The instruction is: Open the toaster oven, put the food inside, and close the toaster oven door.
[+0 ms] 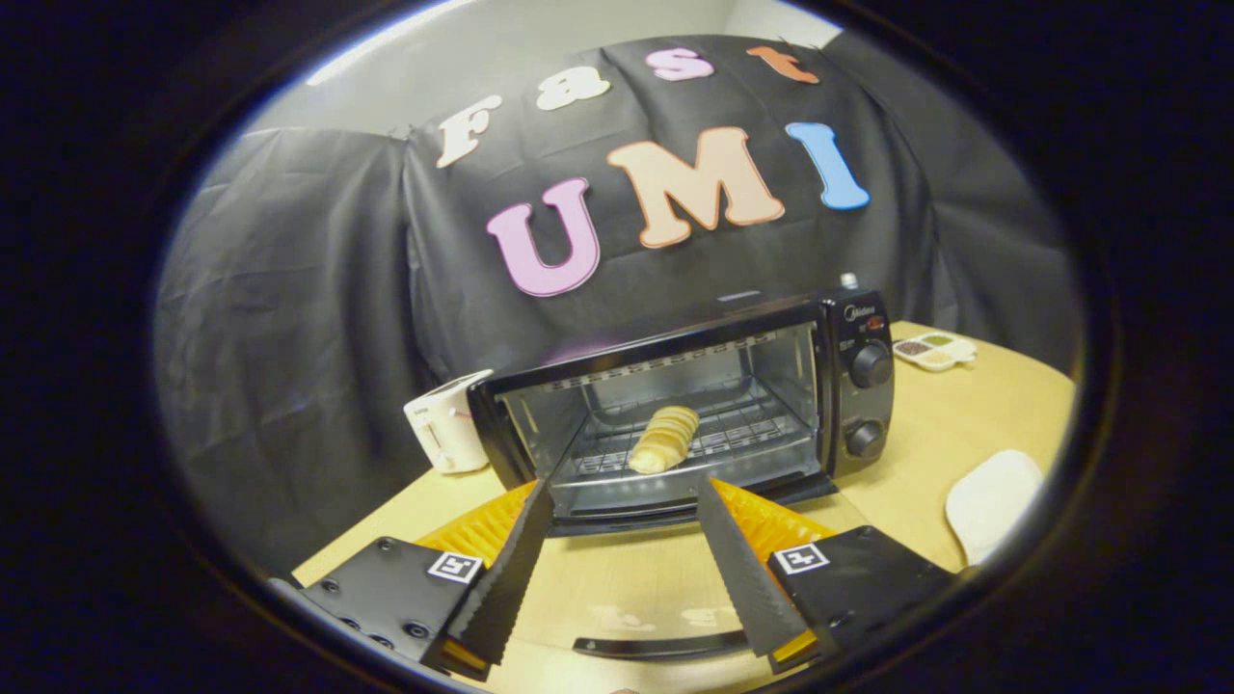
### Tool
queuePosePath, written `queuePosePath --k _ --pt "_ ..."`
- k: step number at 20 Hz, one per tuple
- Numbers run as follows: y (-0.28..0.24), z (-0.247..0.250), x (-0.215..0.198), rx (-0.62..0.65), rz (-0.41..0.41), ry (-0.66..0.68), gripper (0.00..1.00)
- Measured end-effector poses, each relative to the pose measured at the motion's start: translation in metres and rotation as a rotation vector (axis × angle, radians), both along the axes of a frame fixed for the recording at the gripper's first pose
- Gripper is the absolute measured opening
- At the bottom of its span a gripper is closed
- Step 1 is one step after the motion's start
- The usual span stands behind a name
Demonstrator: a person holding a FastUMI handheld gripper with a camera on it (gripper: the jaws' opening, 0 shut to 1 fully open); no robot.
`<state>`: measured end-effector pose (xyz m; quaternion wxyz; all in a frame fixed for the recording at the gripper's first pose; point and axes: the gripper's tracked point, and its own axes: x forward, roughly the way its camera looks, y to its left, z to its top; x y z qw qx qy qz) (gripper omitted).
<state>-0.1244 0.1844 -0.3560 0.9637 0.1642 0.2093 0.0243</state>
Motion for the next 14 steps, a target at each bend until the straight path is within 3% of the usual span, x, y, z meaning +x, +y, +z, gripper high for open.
queuePosePath --k 14 --pt "-0.011 -0.046 -0.092 -0.212 0.059 0.091 0.97"
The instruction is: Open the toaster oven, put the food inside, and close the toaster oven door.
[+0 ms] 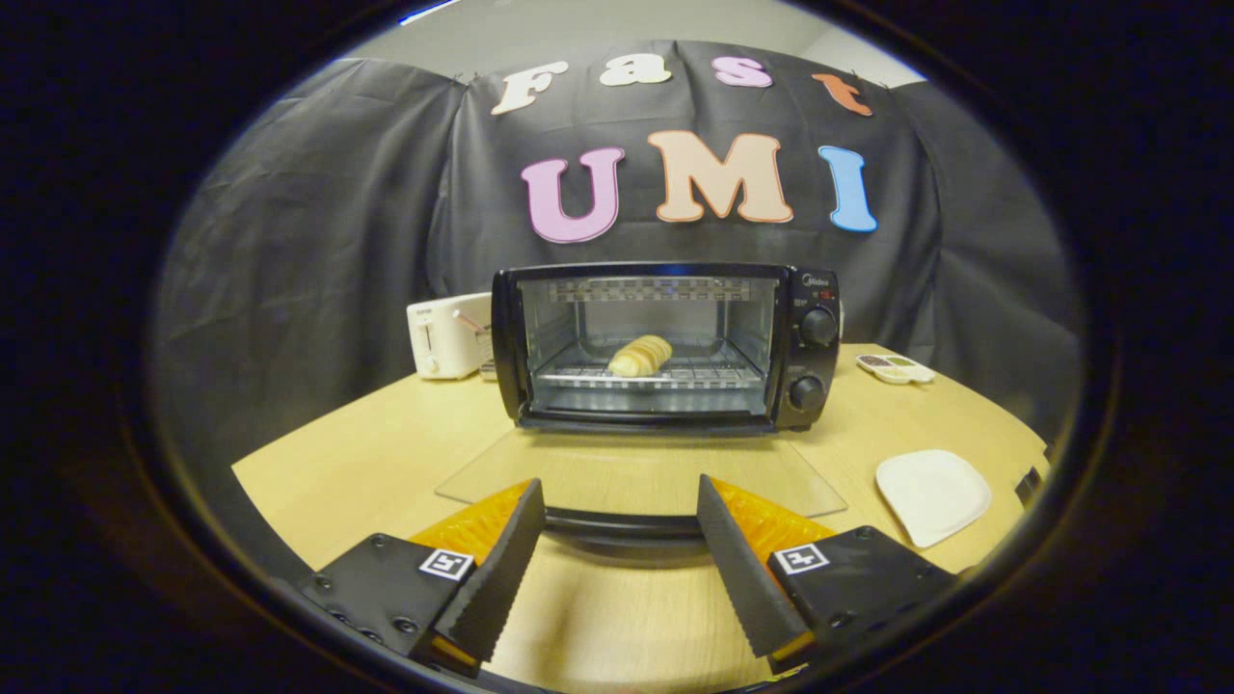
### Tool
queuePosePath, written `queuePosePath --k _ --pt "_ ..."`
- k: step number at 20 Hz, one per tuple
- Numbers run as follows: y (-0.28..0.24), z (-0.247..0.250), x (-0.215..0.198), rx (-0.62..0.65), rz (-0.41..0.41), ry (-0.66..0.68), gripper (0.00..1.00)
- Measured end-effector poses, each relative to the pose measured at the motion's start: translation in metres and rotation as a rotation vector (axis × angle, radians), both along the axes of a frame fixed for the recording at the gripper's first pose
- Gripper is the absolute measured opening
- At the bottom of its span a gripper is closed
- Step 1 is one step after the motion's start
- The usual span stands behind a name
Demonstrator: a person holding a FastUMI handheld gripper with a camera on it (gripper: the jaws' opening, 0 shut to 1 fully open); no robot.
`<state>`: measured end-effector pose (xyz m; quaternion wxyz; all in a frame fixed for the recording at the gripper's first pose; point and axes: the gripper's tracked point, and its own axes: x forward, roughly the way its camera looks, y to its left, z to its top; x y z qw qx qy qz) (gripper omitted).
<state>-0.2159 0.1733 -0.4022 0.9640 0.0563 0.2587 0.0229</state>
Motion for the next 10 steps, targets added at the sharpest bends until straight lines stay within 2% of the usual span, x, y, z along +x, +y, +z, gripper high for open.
queuePosePath --k 10 --pt "-0.01 -0.026 -0.013 -0.032 -0.04 0.064 0.97"
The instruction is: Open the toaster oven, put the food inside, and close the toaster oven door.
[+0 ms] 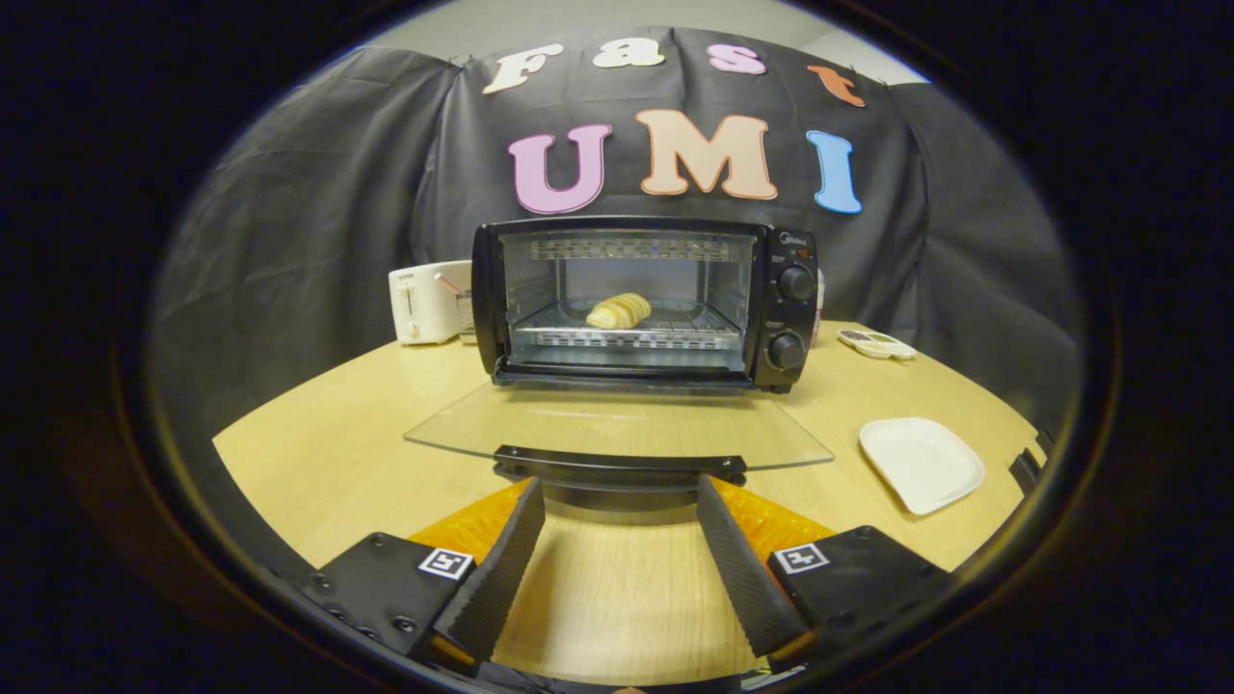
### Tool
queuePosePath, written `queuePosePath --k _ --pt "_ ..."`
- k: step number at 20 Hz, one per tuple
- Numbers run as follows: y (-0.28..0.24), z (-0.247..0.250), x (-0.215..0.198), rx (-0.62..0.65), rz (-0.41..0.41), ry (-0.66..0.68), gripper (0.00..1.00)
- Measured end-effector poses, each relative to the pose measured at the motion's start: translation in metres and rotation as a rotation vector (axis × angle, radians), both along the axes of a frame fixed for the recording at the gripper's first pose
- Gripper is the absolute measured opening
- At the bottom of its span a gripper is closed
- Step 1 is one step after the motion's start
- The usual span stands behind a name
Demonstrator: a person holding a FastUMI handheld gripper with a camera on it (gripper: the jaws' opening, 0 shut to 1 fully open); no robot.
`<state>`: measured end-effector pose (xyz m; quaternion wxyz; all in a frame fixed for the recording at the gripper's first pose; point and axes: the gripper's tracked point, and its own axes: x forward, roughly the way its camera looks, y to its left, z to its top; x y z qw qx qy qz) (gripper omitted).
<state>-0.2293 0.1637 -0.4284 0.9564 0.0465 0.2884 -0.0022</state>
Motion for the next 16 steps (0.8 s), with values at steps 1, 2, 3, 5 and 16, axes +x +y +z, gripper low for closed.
queuePosePath --k 1,2,3,5,16 --pt "-0.001 0.001 0.002 -0.001 -0.005 -0.004 0.97" --pt "-0.003 0.002 0.003 -0.007 -0.015 -0.012 0.97" --pt "-0.004 0.007 0.006 -0.016 -0.019 -0.031 0.97" --pt "-0.005 0.014 0.009 -0.038 -0.025 -0.049 0.97" --pt "-0.001 0.024 0.016 -0.014 -0.055 -0.107 0.97"
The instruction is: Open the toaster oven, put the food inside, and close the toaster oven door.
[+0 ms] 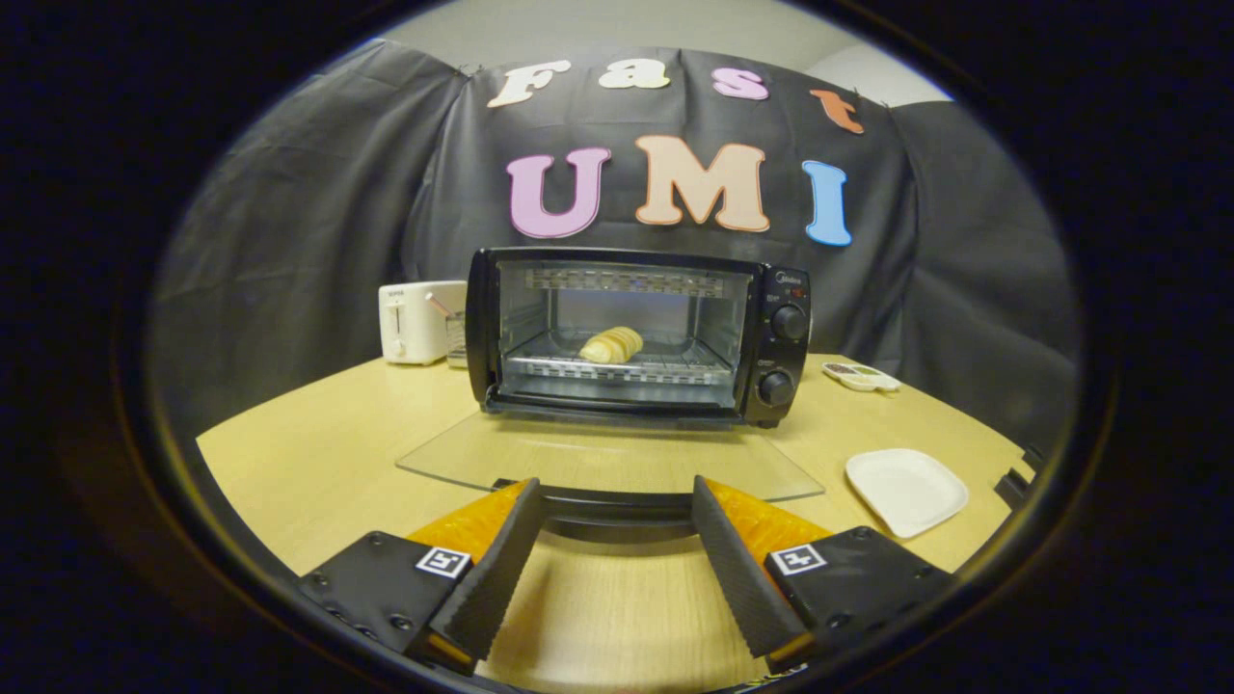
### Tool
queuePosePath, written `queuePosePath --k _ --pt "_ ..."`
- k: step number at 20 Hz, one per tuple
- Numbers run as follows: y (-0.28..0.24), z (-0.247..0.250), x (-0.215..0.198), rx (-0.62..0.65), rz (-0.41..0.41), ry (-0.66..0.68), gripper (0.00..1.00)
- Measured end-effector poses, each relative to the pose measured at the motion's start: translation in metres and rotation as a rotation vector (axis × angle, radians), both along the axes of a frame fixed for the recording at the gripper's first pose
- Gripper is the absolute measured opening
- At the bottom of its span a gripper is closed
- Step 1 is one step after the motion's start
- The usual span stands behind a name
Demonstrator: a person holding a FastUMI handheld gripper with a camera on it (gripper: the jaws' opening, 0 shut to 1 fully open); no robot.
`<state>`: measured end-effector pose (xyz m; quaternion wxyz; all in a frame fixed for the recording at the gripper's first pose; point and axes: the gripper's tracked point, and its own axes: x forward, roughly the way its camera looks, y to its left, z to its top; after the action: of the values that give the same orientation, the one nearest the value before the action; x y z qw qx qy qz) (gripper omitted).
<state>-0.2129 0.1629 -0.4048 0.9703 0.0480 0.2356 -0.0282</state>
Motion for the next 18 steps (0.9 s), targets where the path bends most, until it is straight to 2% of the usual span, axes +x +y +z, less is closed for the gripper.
queuePosePath --k 9,18 --pt "-0.007 0.043 0.025 0.015 -0.02 -0.131 0.97" --pt "-0.014 0.095 0.098 0.045 -0.031 -0.249 0.97"
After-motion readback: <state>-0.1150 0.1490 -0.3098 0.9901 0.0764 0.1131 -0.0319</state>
